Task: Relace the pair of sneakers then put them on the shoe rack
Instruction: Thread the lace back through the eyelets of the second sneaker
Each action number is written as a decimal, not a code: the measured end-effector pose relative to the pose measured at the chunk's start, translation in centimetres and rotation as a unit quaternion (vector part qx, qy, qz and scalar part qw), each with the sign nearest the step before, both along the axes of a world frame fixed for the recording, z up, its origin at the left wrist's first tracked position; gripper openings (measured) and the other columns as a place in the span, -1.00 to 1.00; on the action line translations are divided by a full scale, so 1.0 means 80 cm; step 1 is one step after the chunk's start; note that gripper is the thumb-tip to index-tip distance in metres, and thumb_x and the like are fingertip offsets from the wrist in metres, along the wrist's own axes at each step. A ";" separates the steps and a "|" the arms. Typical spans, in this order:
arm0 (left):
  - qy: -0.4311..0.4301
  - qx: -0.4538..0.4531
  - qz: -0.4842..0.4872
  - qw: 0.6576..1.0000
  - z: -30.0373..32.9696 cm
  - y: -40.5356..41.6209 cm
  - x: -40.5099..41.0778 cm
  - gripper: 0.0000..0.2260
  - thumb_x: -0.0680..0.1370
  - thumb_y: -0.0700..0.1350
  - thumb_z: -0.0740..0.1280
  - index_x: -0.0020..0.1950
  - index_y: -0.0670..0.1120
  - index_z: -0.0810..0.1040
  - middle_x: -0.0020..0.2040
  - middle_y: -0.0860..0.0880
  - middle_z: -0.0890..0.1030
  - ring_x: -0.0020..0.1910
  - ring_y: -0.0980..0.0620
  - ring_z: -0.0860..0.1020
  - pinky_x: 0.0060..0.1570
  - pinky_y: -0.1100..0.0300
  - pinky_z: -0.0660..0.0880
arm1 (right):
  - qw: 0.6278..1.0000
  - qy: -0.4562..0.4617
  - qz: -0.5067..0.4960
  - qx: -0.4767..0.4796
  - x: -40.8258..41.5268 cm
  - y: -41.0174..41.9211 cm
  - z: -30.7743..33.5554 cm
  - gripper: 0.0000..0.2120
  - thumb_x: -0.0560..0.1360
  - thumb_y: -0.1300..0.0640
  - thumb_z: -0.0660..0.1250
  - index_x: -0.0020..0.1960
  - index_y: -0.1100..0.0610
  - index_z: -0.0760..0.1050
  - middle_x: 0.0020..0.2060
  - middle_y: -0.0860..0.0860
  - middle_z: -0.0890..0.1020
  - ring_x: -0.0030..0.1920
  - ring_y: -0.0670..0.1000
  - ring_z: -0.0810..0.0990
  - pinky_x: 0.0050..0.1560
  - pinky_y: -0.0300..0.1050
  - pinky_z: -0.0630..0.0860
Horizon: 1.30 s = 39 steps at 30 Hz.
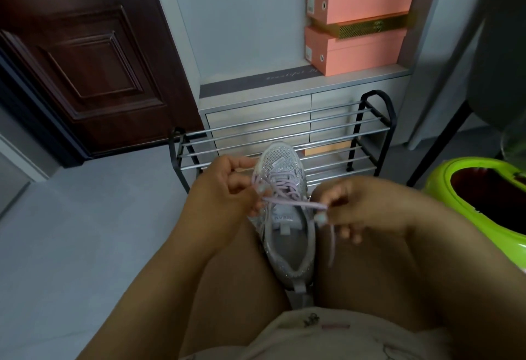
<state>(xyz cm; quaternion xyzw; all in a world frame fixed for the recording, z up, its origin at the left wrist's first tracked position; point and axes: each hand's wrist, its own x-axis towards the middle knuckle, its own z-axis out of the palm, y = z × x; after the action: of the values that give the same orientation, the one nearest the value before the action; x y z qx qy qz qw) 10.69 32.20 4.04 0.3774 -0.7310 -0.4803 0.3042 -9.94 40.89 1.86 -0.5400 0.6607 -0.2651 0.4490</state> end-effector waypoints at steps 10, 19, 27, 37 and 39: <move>-0.332 -0.351 -0.066 0.873 -0.072 0.010 0.002 -0.71 0.52 0.26 0.04 0.06 0.26 0.49 -0.20 0.16 0.61 -0.29 0.13 0.53 -0.19 0.16 0.51 | 0.914 -0.359 -0.188 0.000 0.049 -0.013 0.001 -0.82 0.42 0.33 0.36 -0.02 0.40 0.52 -0.40 0.12 0.59 -0.52 -0.07 0.56 -0.55 -0.32 0.48; -0.295 -0.296 -0.161 0.894 -0.065 0.006 0.009 -0.75 0.48 0.00 0.24 0.03 0.24 0.63 -0.09 0.17 0.66 -0.20 0.28 0.48 -0.12 0.31 0.47 | 0.966 0.219 -0.030 -0.135 0.062 -0.014 -0.021 -0.87 0.47 0.12 0.38 -0.02 -0.01 0.66 -0.27 -0.08 0.67 -0.37 -0.20 0.54 -0.32 -0.37 0.41; -0.312 -0.221 -0.213 0.899 -0.059 0.007 0.000 -0.61 0.41 -0.03 0.13 0.12 0.12 0.63 0.04 0.10 0.65 -0.03 0.14 0.57 0.01 0.10 0.53 | 0.917 0.330 0.214 -0.072 0.051 -0.014 -0.026 -0.70 0.50 0.24 0.19 0.12 0.03 0.60 -0.03 0.00 0.64 -0.12 -0.06 0.55 -0.10 -0.16 0.45; -0.415 -0.155 -0.289 0.849 -0.061 0.009 -0.012 -0.68 0.57 -0.03 0.12 0.26 0.06 0.53 0.23 0.01 0.56 0.14 0.03 0.51 0.16 0.09 0.46 | 0.909 0.343 0.222 -0.080 0.020 0.000 0.005 -0.65 0.41 -0.08 0.19 0.15 -0.26 0.54 0.02 -0.26 0.62 0.11 -0.23 0.49 0.19 -0.18 0.41; -0.379 -0.146 -0.285 0.868 -0.056 0.005 -0.008 -0.70 0.58 -0.10 0.17 0.24 0.09 0.57 0.15 0.10 0.60 0.06 0.21 0.52 0.13 0.26 0.44 | 0.904 0.318 0.282 -0.035 0.030 -0.004 -0.003 -0.66 0.50 0.07 0.23 0.26 -0.10 0.51 0.18 -0.15 0.58 0.18 -0.13 0.49 0.25 -0.13 0.40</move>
<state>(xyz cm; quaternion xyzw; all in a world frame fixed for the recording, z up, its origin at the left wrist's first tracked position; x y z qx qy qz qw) 10.04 32.61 -0.45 0.2570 -0.9278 -0.2534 -0.0947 -7.56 40.61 1.64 -0.7750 0.5787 0.0355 0.2513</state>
